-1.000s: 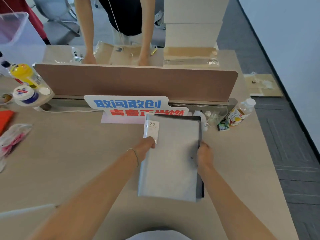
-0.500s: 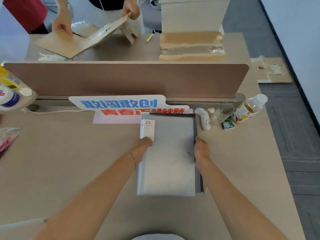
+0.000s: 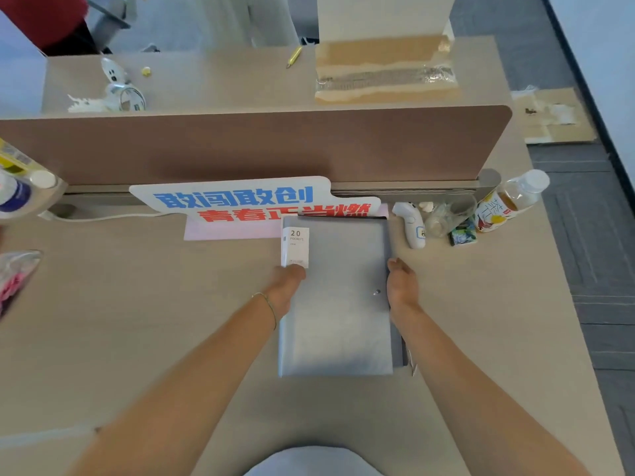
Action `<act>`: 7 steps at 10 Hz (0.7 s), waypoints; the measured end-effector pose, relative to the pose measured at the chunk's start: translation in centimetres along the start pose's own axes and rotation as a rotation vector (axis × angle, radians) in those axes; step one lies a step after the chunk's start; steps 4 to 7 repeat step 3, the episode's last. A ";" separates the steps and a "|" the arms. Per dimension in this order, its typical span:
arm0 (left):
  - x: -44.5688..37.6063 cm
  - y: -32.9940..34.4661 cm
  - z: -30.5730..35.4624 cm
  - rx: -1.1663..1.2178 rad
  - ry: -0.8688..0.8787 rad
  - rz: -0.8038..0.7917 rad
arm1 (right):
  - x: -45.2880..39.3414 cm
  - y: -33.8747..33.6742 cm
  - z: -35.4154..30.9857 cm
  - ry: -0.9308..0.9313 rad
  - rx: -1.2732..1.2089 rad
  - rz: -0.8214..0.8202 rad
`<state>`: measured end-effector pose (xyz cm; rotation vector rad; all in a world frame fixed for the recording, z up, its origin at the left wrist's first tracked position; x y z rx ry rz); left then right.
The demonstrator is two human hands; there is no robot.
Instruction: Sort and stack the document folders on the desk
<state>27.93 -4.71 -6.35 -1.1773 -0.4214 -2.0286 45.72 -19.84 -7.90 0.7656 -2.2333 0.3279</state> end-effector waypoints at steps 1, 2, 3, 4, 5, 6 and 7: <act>0.6 0.0 0.1 0.018 0.009 0.011 | 0.8 0.2 -0.4 -0.014 -0.007 -0.008; 0.4 -0.3 -0.3 0.051 0.022 0.015 | 1.6 0.2 -0.8 -0.005 -0.049 -0.033; 1.2 -0.3 -0.1 0.010 0.058 0.046 | 2.8 -0.1 -1.9 -0.009 -0.054 -0.036; 1.2 -0.3 -0.1 0.010 0.058 0.046 | 2.8 -0.1 -1.9 -0.009 -0.054 -0.036; 1.2 -0.3 -0.1 0.010 0.058 0.046 | 2.8 -0.1 -1.9 -0.009 -0.054 -0.036; 1.2 -0.3 -0.1 0.010 0.058 0.046 | 2.8 -0.1 -1.9 -0.009 -0.054 -0.036; 1.2 -0.3 -0.1 0.010 0.058 0.046 | 2.8 -0.1 -1.9 -0.009 -0.054 -0.036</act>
Point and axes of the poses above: each hand's wrist, its own x-axis away from the middle knuckle, its own y-axis out of the palm, z = x × y, the point moved 4 cm from there along -x, towards the middle knuckle, and after that the axes turned 14 degrees about -z, right-handed, at the moved point
